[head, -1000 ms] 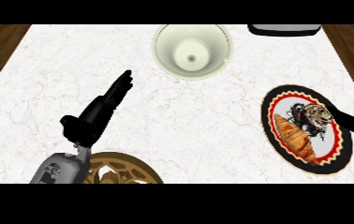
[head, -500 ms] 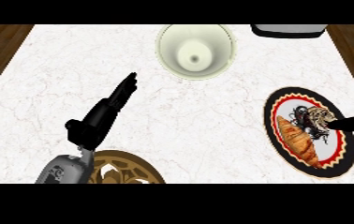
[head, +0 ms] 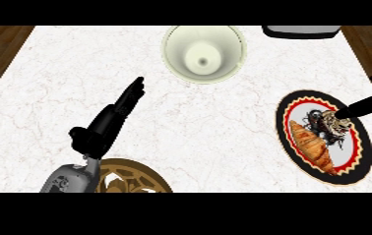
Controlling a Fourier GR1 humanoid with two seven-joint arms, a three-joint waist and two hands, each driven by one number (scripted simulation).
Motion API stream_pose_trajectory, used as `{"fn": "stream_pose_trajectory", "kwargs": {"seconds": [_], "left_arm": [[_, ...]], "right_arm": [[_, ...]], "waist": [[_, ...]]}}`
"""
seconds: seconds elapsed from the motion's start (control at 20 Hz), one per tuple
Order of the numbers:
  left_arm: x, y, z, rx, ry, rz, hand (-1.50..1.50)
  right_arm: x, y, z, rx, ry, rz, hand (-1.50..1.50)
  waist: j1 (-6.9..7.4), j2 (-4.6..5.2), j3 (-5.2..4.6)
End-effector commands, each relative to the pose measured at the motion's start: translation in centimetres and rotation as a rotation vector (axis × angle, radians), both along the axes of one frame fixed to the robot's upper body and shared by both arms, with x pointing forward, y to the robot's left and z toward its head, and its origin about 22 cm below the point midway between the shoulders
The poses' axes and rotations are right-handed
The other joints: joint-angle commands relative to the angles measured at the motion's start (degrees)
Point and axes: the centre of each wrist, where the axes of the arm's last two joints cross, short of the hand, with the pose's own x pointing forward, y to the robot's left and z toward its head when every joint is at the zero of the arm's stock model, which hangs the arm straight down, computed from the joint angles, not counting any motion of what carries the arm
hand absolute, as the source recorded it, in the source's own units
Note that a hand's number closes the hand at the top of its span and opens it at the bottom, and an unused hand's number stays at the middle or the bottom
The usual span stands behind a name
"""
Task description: Pick the cupcake from the plate and place it in the bowl
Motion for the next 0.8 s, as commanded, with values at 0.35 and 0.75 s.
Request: {"fn": "stream_pose_trajectory", "kwargs": {"seconds": [0.35,0.75], "left_arm": [[0.4,2.1,-0.4,-0.007,-0.007,0.001,0.00],[0.4,-0.3,-0.2,-0.001,-0.029,-0.007,0.00]], "right_arm": [[2.1,3.7,-0.7,-0.030,0.154,-0.008,-1.50],[2.5,6.4,-3.4,-0.158,0.103,-0.024,-1.50]], "waist": [[-0.81,-0.04,0.05],[-0.62,0.05,0.07]]}}
